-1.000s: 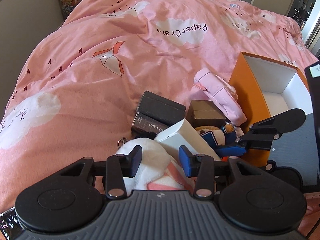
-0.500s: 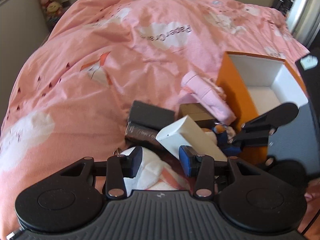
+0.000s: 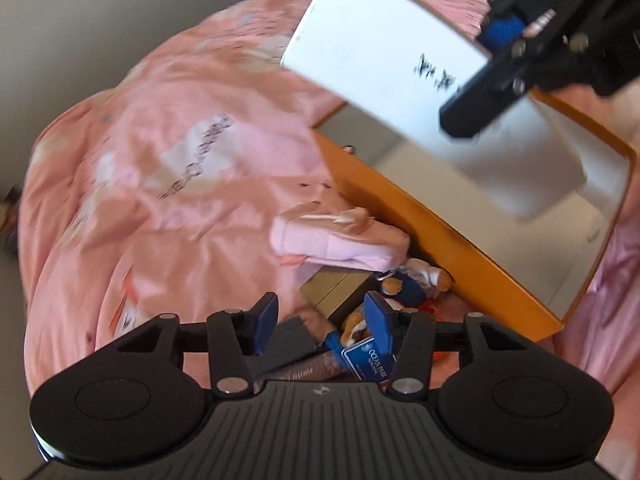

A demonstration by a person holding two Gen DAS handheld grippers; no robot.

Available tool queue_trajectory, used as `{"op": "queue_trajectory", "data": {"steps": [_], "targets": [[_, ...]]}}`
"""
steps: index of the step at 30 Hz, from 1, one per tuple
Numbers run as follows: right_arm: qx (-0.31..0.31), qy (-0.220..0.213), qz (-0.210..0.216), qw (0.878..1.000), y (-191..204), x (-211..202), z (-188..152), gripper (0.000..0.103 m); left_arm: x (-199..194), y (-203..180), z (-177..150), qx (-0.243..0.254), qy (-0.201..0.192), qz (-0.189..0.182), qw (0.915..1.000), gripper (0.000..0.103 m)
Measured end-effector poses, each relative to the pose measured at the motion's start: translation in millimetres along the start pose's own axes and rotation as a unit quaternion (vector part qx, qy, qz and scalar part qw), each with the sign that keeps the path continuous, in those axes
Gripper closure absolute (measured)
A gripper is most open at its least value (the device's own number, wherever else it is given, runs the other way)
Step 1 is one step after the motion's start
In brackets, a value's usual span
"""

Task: Organize objects
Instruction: 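Carry the cream box into the shoebox with the right gripper while the left grasps the gold box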

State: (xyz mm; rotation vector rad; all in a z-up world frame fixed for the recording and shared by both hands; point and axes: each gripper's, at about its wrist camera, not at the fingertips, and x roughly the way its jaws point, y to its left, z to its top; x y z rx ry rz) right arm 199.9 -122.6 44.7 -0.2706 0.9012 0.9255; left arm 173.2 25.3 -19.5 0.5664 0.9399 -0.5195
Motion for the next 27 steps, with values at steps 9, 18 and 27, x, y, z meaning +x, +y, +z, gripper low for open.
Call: {"op": "queue_trajectory", "data": {"steps": [9, 18, 27], "targets": [[-0.053, 0.128, -0.059, 0.989, -53.6, 44.6, -68.1, 0.072, 83.5, 10.0, 5.9, 0.118, 0.09, -0.05, 0.9877, 0.037], [0.006, 0.191, -0.047, 0.981, -84.6, 76.4, -96.3, 0.072, 120.9, 13.6, 14.2, 0.166, 0.129, -0.096, 0.9729, 0.035], [0.005, 0.202, -0.037, 0.979, -87.3, 93.5, -91.0, 0.072, 144.2, 10.3, 21.2, 0.153, 0.158, -0.127, 0.9673, 0.042]]}}
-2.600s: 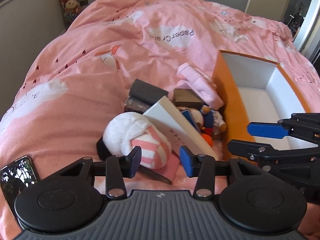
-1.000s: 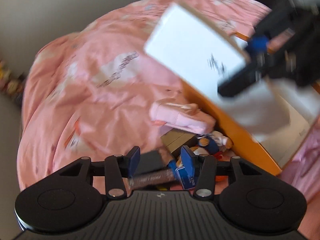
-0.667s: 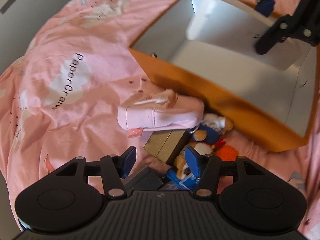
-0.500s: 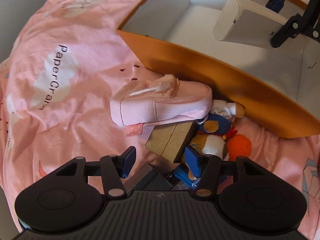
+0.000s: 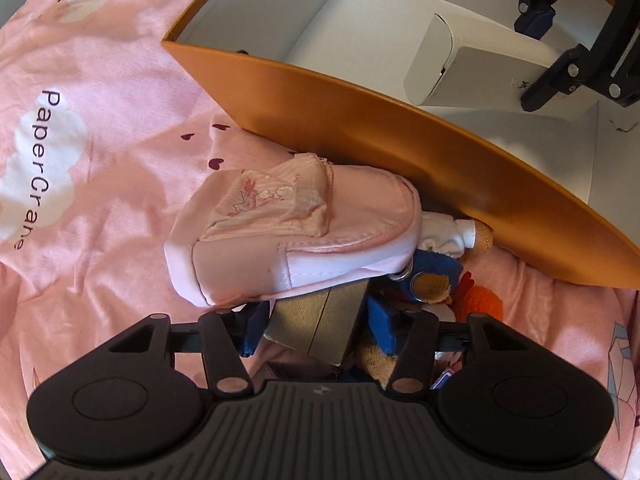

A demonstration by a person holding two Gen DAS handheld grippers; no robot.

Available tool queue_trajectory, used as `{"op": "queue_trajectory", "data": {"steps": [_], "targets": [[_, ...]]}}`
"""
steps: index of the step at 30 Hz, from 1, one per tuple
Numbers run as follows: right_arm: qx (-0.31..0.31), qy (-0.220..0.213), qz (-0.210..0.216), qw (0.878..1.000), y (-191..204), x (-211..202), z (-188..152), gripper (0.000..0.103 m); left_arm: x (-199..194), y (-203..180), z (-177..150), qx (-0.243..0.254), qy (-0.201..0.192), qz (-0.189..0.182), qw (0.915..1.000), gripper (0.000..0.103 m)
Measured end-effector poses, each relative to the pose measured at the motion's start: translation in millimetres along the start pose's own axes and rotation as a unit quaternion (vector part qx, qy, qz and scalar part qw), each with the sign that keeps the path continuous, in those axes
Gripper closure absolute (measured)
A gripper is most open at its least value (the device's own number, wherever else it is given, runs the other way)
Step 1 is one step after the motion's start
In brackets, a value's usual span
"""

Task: Organize objects
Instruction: 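Carry the cream box into the shoebox with the right gripper while the left grasps the gold box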

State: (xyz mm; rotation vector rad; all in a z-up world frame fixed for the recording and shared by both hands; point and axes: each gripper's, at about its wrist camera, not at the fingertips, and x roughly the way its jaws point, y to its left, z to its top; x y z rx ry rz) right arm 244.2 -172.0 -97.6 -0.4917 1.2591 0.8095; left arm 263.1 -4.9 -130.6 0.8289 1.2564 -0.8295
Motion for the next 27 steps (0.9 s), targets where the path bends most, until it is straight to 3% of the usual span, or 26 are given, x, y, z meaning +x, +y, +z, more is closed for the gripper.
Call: {"op": "queue_trajectory", "data": {"steps": [9, 14, 21, 27], "targets": [[-0.077, -0.005, -0.032, 0.997, 6.0, 0.5, 12.3, 0.072, -25.1, -7.1, -9.1, -0.056, 0.001, 0.04, 0.9976, 0.045], [-0.182, -0.012, -0.088, 0.979, 12.8, 5.4, 28.1, 0.072, -58.9, -0.5, -14.9, -0.082, -0.02, 0.058, 0.9947, 0.046], [-0.341, -0.007, -0.21, 0.916, 13.6, 36.6, 41.8, 0.072, -107.9, 2.2, -1.7, -0.084, -0.063, 0.104, 0.989, 0.048], [-0.442, 0.002, -0.29, 0.849, 4.2, 65.7, 40.5, 0.072, -129.3, -0.3, 22.3, -0.067, -0.106, 0.132, 0.9833, 0.048]]}}
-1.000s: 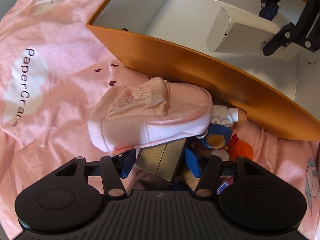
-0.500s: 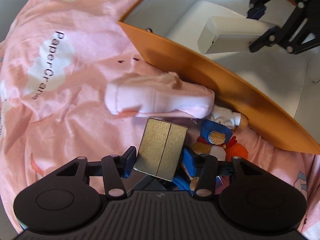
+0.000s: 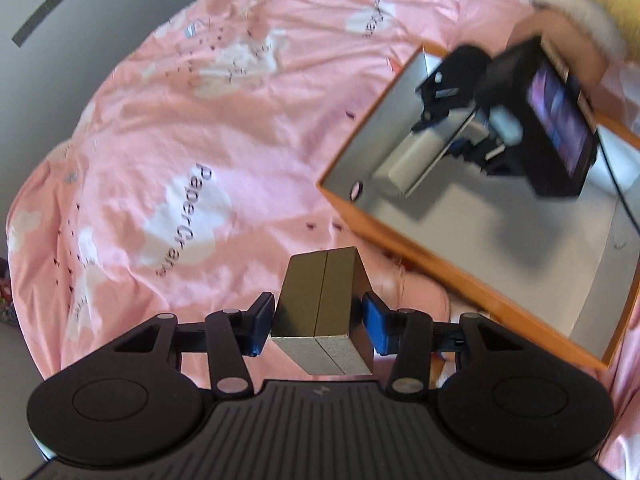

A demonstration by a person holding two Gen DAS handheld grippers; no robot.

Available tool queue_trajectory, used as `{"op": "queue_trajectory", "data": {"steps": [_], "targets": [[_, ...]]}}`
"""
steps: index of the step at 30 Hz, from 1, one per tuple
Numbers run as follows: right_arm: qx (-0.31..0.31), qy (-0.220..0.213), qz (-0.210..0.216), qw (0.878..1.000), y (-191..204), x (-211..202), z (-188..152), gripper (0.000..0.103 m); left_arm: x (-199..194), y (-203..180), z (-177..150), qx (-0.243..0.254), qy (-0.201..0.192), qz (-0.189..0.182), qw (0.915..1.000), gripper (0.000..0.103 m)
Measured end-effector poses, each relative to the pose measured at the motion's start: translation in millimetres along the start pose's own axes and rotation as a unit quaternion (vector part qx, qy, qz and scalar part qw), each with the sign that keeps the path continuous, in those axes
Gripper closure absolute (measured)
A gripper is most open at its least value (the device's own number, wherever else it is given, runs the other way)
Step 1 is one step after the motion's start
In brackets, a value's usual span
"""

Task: Organize objects
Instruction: 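Carry the cream box into the shoebox with the right gripper while the left grasps the gold box, then release the cream box in the shoebox while the left gripper lowers the gold box beside it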

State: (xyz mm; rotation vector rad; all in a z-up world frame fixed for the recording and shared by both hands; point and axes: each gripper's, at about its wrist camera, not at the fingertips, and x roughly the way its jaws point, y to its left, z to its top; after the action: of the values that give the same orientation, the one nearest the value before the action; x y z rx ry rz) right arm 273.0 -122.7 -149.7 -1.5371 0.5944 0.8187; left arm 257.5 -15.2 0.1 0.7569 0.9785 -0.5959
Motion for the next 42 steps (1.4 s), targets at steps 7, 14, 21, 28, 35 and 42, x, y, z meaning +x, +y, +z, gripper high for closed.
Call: {"op": "queue_trajectory", "data": {"steps": [7, 14, 21, 28, 35, 42], "targets": [[-0.049, 0.015, -0.024, 0.998, 13.9, 31.2, -5.5, 0.072, 1.2, -21.3, 33.1, 0.028, -0.048, 0.004, 0.9985, 0.048], [0.021, 0.013, 0.038, 0.999, -16.4, 16.7, -8.6, 0.059, 24.2, -46.4, 55.5, 0.057, -0.056, -0.017, 0.9966, 0.048], [0.131, 0.021, 0.116, 0.984, -51.8, 15.6, -9.5, 0.063, 40.9, -43.4, 75.7, -0.013, -0.025, -0.037, 0.9989, 0.048], [0.185, 0.056, 0.109, 0.975, -75.8, 36.1, -4.9, 0.068, 58.9, -22.2, 89.8, -0.177, 0.044, -0.045, 0.9821, 0.049], [0.243, 0.064, 0.095, 0.963, -100.2, 39.5, -2.8, 0.071, 80.0, -16.3, 83.5, -0.277, 0.06, -0.006, 0.959, 0.049], [0.312, 0.025, 0.118, 0.942, -106.9, 16.4, -16.7, 0.071, 91.4, -36.0, 94.9, -0.286, 0.085, 0.082, 0.9508, 0.049]]}}
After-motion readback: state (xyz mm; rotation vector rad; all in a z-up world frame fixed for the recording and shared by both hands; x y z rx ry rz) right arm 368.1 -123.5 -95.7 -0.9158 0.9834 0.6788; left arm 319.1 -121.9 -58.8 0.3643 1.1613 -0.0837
